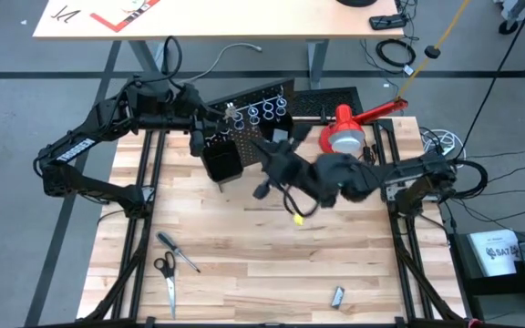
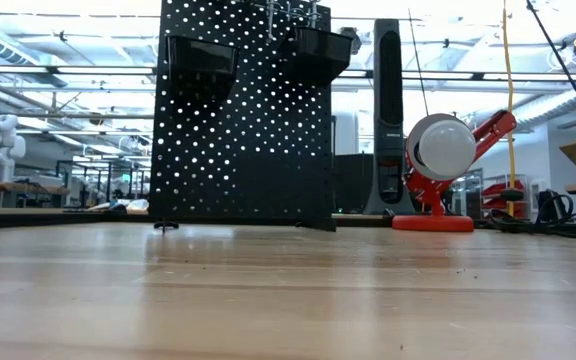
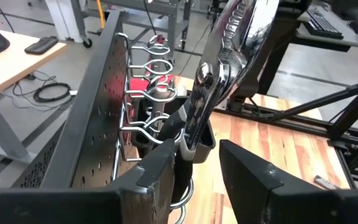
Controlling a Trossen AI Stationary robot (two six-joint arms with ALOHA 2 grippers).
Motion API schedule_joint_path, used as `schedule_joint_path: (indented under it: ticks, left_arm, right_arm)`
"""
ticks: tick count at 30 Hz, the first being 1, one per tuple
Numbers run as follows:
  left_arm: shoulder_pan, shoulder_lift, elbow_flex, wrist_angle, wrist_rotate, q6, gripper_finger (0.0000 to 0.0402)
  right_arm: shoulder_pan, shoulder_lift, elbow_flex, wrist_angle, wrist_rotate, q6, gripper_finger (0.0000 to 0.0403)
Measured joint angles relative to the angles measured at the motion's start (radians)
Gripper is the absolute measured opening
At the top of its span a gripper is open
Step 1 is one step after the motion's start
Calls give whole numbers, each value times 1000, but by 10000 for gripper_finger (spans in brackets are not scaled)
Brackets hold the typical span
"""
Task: Hang tools onto peg board
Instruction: Hang the pliers on the pegboard
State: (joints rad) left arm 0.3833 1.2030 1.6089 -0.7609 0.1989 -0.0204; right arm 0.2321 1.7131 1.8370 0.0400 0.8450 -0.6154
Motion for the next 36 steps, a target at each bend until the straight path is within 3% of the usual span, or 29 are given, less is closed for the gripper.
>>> schedule_joint_path:
  ticks: [9, 13, 20, 36]
  left_arm:
    - [-6, 1, 0, 0, 6, -1, 144]
    - [-6, 1, 0, 1, 7, 0, 144]
    - [-6, 1, -1, 3, 7, 2, 144]
    - [-6, 2, -2, 16, 35, -1, 144]
  right_arm:
    - [-149, 27, 0, 3, -179, 83, 162]
    - [-191, 35, 0, 44, -199, 83, 195]
    - [-231, 37, 0, 93, -244, 64, 198]
    - [-265, 38, 0, 119, -242, 80, 197]
